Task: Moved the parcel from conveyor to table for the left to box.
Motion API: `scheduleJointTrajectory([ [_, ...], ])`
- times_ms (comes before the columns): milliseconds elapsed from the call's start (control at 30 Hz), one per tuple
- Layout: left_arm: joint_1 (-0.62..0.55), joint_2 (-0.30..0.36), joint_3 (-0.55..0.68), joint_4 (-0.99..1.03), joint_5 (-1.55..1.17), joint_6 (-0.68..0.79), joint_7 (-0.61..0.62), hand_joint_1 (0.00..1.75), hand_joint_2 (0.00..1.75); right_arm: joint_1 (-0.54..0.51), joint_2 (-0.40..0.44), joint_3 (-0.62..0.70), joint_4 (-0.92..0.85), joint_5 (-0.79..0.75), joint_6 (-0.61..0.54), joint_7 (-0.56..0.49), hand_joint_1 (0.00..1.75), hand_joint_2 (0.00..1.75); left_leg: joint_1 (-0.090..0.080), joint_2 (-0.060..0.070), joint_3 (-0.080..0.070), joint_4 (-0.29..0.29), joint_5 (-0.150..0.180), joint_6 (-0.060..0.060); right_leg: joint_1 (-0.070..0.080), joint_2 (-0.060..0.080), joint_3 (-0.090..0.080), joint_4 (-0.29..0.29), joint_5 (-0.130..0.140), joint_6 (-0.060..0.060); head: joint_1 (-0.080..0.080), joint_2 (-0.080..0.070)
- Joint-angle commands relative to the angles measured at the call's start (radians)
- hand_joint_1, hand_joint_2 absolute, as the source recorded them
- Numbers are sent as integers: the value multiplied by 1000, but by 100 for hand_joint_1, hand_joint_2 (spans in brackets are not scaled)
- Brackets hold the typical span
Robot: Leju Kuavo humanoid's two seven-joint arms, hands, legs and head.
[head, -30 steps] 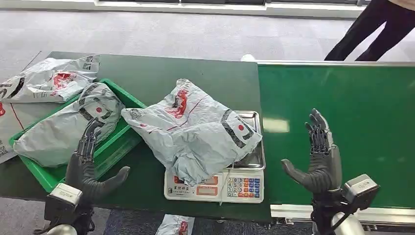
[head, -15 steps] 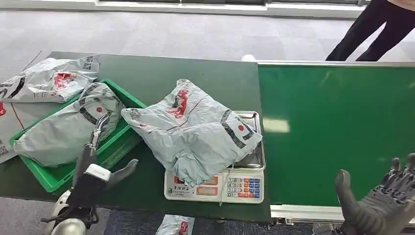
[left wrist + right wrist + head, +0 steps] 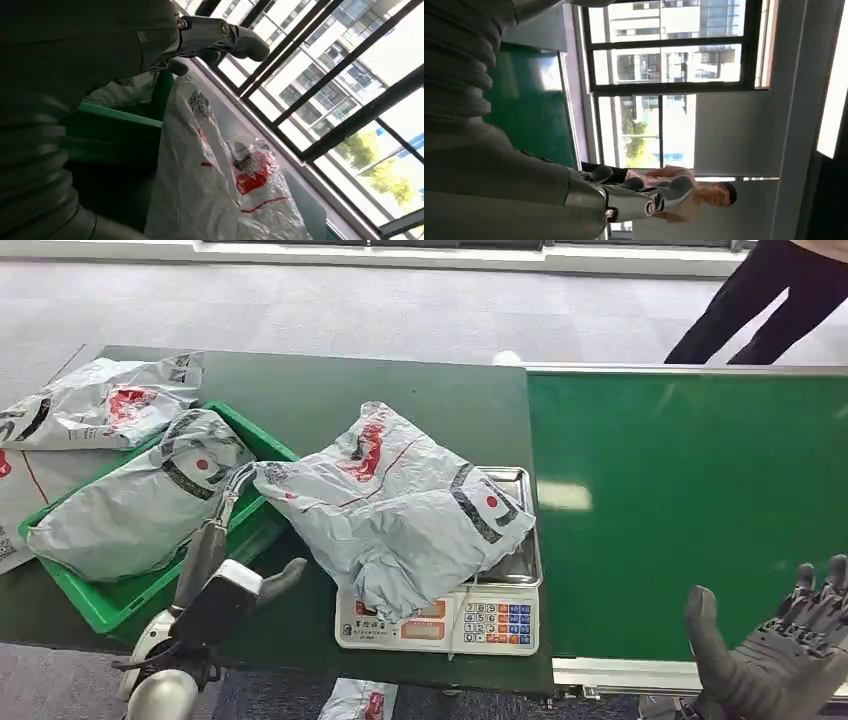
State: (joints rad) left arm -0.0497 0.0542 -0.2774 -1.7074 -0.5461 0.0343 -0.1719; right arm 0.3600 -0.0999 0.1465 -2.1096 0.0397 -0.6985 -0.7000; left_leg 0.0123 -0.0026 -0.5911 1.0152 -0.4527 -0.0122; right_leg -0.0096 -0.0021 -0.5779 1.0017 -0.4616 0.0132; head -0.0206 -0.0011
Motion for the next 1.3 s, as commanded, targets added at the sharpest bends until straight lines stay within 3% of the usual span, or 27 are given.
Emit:
scheduleJointTrajectory([
  [33,-397,-132,-305,420,-279,-39,173,0,175,-113,10,72,111,14,0,2,0,175,0,-10,-1,-1,4,2,0,-10,3,-2,1,0,0,0],
  [233,-387,-123,-306,413,-279,-37,173,0,175,-108,9,72,107,14,0,2,0,175,-2,-1,-2,-1,5,2,-2,-1,2,-1,7,1,0,0],
  [767,-386,-121,-307,411,-280,-37,173,0,175,-107,10,71,103,17,0,2,0,175,-2,0,-3,-1,5,2,-1,1,-1,-1,7,1,0,0],
  [1033,-553,-302,-462,744,-423,-102,245,0,175,-182,37,115,115,31,0,2,0,175,-1,-4,-5,0,7,3,-1,-4,-1,-1,7,1,0,0],
  [1300,-549,-297,-465,744,-423,-103,245,0,175,-170,23,108,100,19,0,2,0,175,-3,0,-4,-1,6,3,-3,0,-2,-1,7,2,0,0],
])
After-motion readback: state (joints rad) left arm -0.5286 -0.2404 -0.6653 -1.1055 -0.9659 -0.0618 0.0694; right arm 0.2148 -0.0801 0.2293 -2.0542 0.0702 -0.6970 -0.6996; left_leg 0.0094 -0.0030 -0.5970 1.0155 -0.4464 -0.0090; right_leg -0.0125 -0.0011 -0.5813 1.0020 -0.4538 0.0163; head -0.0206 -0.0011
